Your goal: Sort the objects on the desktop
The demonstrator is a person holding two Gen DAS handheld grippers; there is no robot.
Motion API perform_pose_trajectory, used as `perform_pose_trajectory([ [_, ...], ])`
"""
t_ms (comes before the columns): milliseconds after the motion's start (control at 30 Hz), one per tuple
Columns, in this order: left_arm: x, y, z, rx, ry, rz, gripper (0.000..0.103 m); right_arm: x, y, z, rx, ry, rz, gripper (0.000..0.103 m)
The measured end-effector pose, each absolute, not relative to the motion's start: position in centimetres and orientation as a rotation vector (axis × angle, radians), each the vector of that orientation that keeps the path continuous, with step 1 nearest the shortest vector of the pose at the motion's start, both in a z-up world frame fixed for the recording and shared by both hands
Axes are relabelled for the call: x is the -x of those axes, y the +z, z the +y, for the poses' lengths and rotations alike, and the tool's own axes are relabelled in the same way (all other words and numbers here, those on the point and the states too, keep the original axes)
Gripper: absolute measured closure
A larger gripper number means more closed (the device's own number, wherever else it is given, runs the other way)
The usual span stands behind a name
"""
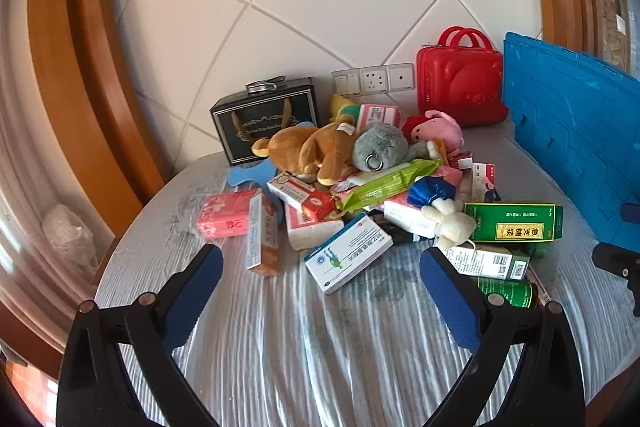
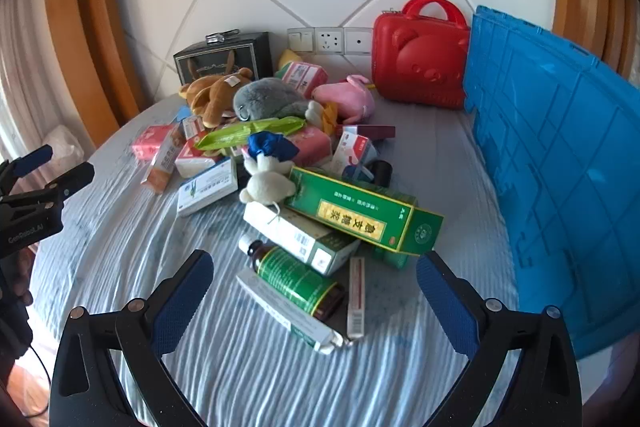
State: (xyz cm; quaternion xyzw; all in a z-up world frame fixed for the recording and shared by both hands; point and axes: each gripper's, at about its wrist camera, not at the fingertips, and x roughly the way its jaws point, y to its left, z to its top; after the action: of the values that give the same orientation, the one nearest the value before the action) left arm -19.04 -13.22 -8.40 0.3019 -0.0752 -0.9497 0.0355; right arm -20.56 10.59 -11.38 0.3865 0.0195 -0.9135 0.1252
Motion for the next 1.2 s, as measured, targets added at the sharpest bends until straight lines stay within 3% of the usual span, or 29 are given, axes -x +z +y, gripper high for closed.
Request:
perform_pose_trajectory([
  [167, 20.6, -8.1, -12.2, -0.932, -2.925, -0.251, 0.003, 22.6, -11.8, 11.5, -1.146, -2.655, 0.047, 0.000],
  [567, 21.9, -7.2, -11.2, -0.910, -2.879, -0.240, 0.003, 28.8, -14.8, 14.1, -1.211, -2.517, 0.325, 0.000],
  [1000, 24.8, -10.8, -11.2, -1.026, -2.903, -0.304, 0.003, 32.0, -21.3, 11.7, -1.198, -2.354, 0.932, 0.001],
  [1200, 26.3, -12.8, -12.2, -1.105, -2.913, -0.312, 0.003, 33.9, -22.8, 10.1, -1.168, -2.316, 1.043, 0.002],
])
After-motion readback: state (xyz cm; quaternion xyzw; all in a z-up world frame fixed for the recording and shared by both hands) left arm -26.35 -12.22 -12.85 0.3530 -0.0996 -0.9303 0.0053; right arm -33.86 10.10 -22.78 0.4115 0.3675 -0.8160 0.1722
